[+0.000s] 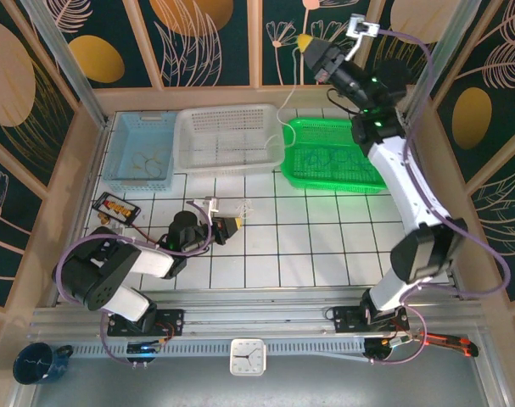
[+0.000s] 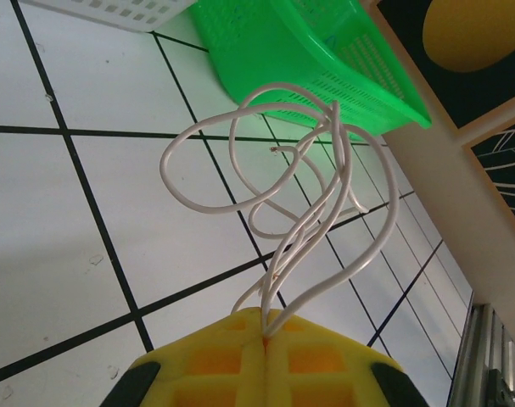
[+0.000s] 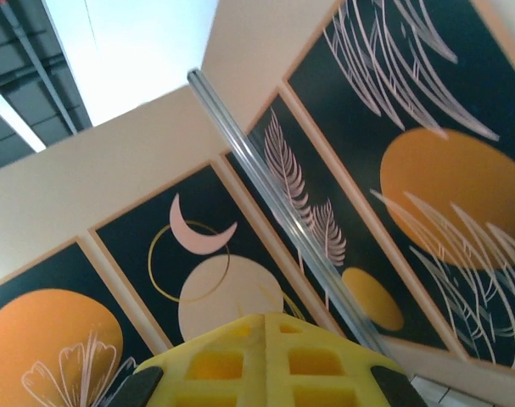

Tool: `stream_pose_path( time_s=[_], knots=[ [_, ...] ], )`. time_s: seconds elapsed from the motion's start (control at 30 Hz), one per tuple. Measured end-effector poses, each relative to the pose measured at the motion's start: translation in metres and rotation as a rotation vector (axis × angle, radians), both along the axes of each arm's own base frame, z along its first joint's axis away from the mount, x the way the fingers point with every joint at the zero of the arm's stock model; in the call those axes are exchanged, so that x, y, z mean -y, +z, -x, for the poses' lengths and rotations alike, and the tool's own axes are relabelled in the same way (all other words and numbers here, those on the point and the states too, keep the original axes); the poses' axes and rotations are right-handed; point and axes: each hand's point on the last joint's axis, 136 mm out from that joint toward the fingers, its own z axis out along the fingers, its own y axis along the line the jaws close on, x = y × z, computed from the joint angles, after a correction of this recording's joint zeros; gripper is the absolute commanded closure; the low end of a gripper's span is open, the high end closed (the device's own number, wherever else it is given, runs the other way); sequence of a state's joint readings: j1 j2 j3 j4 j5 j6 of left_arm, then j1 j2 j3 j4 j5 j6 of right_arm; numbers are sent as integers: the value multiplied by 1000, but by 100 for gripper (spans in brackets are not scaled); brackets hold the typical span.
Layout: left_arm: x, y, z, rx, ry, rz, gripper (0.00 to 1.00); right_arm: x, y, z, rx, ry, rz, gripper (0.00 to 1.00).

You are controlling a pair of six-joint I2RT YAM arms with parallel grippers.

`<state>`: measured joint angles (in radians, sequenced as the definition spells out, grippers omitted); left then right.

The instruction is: Untangle the cables

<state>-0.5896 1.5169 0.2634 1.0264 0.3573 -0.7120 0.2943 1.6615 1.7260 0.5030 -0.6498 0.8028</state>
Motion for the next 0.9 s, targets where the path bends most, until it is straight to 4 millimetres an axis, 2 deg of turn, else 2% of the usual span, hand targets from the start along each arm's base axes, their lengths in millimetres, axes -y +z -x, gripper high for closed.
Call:
stream_pose_path(
  time_s=[0.17, 0.27, 0.37, 0.4, 0.57, 0.63, 0.7, 0.83, 0.9],
  knots=[
    [0, -1, 0, -3, 0, -1, 100, -50, -26, -38, -32, 77, 21, 100],
    [0, -1, 1, -4, 0, -3, 100, -83, -49, -60, -62, 124, 39, 100],
    [-1, -2, 1, -6, 0, -3, 100, -113, -85, -84, -112, 158, 65, 100],
    [-1, -2, 1, -6, 0, -2, 100, -122, -103, -92, -145, 166, 78, 100],
    [-1, -2, 1, -8, 2, -1, 100, -146, -186, -118, -298, 174, 151, 98],
    [-1, -2, 1, -8, 3, -1, 100, -149, -215, -123, -352, 171, 183, 68],
    [-1, -2, 0, -10, 5, 1, 100, -149, -234, -125, -389, 166, 212, 48],
    [-1, 0, 0, -10, 6, 5, 100, -149, -255, -124, -404, 157, 266, 26],
    [-1, 1, 0, -8, 6, 7, 100, -147, -263, -121, -413, 151, 291, 24]
  ],
)
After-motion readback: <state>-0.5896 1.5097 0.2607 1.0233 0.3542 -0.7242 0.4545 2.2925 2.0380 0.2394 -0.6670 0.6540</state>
